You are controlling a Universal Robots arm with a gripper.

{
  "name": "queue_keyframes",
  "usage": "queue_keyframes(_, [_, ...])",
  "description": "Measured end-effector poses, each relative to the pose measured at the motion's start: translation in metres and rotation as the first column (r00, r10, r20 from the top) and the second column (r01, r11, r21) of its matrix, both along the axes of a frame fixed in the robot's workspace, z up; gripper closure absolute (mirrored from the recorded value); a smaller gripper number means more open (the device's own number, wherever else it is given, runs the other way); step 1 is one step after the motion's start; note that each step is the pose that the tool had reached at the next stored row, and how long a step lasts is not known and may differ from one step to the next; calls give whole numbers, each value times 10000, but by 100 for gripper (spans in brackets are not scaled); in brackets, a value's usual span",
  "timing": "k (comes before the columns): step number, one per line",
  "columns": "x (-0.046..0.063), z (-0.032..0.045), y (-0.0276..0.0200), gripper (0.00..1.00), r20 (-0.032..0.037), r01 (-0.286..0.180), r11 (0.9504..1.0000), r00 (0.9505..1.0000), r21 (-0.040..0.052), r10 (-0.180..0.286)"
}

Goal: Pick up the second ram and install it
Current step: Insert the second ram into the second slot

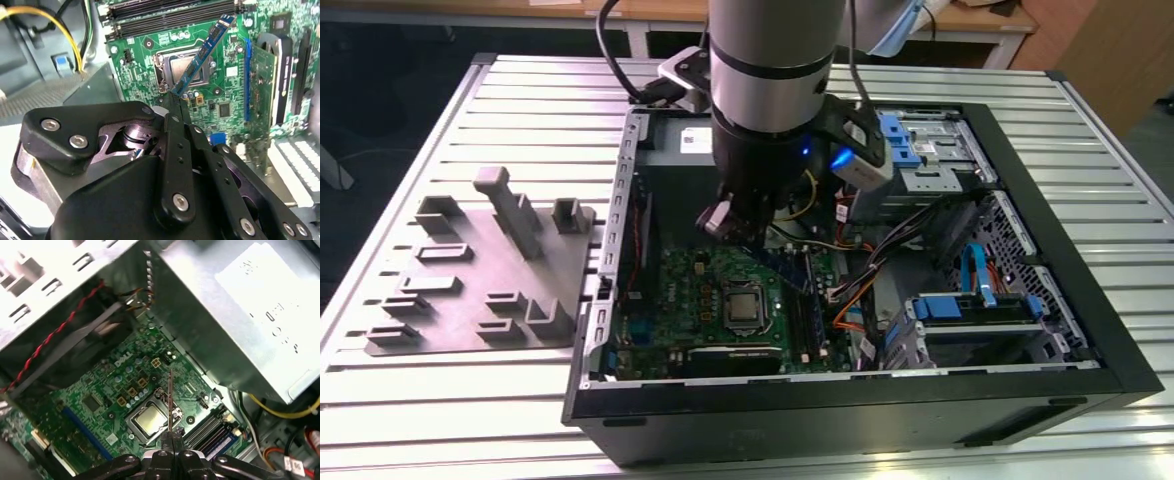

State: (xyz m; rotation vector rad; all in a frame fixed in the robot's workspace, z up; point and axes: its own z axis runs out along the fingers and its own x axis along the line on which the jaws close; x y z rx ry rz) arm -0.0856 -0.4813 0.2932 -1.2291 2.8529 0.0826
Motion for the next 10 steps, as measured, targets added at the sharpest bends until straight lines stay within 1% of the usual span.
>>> queue_keyframes(2, [0,-7,0,89,0,360,9994,9994,-1,-360])
queue_keyframes(5, [0,-18,0,89,0,899,9960,9960,0,-899])
queue_keyframes(8, [0,-29,0,89,0,1452,9894,9894,0,-1452])
queue_keyframes(10, [0,-36,0,89,0,1806,9836,9836,0,-1806])
